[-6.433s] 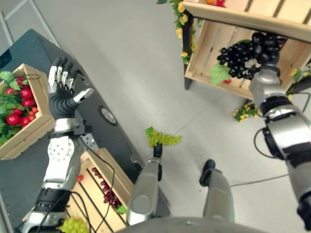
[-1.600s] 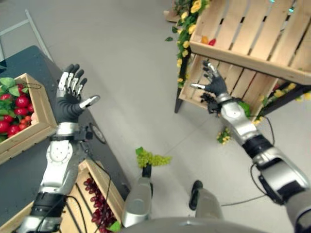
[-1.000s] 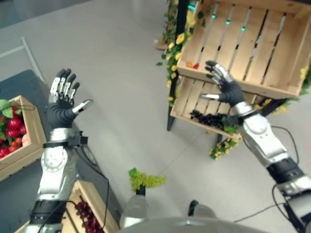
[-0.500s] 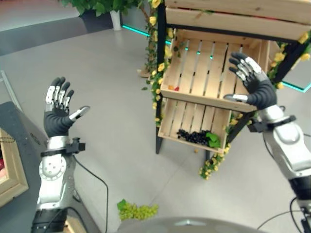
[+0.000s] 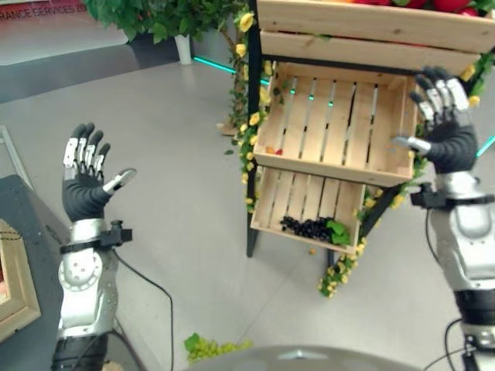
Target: Pick up the fruits from the basket on one side to the basket on the other side
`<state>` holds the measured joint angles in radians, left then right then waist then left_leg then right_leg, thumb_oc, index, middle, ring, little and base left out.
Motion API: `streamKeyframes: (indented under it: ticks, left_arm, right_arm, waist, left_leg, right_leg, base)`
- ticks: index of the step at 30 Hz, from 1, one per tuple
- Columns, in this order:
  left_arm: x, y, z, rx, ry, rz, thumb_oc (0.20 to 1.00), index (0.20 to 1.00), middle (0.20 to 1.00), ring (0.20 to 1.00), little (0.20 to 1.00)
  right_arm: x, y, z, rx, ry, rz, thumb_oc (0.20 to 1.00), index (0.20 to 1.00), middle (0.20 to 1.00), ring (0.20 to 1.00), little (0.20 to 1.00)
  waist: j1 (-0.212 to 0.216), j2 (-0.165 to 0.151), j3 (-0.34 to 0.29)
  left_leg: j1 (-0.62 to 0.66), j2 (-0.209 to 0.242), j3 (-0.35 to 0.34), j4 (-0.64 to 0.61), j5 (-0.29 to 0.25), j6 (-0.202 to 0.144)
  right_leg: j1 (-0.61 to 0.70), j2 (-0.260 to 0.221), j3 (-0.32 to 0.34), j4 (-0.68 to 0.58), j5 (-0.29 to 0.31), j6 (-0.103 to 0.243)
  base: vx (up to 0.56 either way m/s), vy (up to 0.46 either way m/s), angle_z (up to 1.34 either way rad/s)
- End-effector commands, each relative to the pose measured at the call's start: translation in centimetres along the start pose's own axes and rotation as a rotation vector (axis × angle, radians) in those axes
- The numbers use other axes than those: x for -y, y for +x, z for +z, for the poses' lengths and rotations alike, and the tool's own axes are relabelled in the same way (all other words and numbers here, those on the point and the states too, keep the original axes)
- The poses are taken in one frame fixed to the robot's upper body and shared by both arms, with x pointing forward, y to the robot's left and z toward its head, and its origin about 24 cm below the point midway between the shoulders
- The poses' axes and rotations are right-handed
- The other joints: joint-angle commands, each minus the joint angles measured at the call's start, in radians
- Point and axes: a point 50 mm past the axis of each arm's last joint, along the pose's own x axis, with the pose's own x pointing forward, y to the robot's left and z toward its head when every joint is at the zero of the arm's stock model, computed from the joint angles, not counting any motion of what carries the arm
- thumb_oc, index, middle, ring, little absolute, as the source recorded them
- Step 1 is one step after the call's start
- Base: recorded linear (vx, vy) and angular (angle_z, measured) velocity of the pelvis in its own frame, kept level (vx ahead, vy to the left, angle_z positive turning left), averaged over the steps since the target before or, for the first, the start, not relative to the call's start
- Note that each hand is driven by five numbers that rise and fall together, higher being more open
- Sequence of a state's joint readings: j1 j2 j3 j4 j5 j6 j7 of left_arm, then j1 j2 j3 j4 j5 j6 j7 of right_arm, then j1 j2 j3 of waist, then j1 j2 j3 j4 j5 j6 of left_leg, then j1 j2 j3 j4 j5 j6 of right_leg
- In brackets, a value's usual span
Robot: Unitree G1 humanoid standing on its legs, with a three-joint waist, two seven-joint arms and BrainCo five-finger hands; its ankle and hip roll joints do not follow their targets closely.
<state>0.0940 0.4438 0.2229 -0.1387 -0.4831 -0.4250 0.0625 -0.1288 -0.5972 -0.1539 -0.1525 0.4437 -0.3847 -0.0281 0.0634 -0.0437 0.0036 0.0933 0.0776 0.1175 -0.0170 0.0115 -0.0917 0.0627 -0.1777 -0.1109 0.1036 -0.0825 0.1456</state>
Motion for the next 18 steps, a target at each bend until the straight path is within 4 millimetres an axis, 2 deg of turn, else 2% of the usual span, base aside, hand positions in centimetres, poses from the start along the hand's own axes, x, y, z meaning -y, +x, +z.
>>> streamKeyframes:
  ticks: [1,8,18]
  left_arm:
    - [0.6,1.4,2.7,0.164,0.063,-0.049,1.000,1.000,1.000,1.000,1.000]
    - [0.3,1.4,2.8,0.183,0.067,-0.007,1.000,1.000,1.000,1.000,1.000]
    - [0.3,1.2,2.8,0.193,0.069,0.021,1.000,1.000,1.000,1.000,1.000]
  right_arm:
    - [1.0,0.2,2.4,0.146,-0.055,-0.078,1.000,1.000,1.000,1.000,1.000]
    - [1.7,-1.1,1.7,0.124,-0.126,-0.213,1.000,1.000,1.000,1.000,1.000]
    - [2.4,-2.5,0.7,0.069,-0.188,-0.296,1.000,1.000,1.000,1.000,1.000]
  waist:
    - [-0.006,-0.012,-0.029]
    - [-0.004,-0.013,-0.031]
    - [-0.021,-0.011,-0.033]
  left_leg:
    - [-0.031,-0.085,-0.043,0.061,-0.091,0.084]
    - [-0.034,-0.088,-0.055,0.047,-0.085,0.086]
    - [-0.031,-0.089,-0.047,0.044,-0.089,0.088]
  right_leg:
    - [-0.063,0.072,-0.050,0.025,0.041,-0.042]
    - [-0.063,0.066,-0.062,0.022,0.043,-0.039]
    - [-0.068,0.069,-0.050,0.013,0.049,-0.037]
  base:
    - [0.01,0.022,0.11]
    - [0.00,0.005,0.02]
    - [0.00,0.007,0.03]
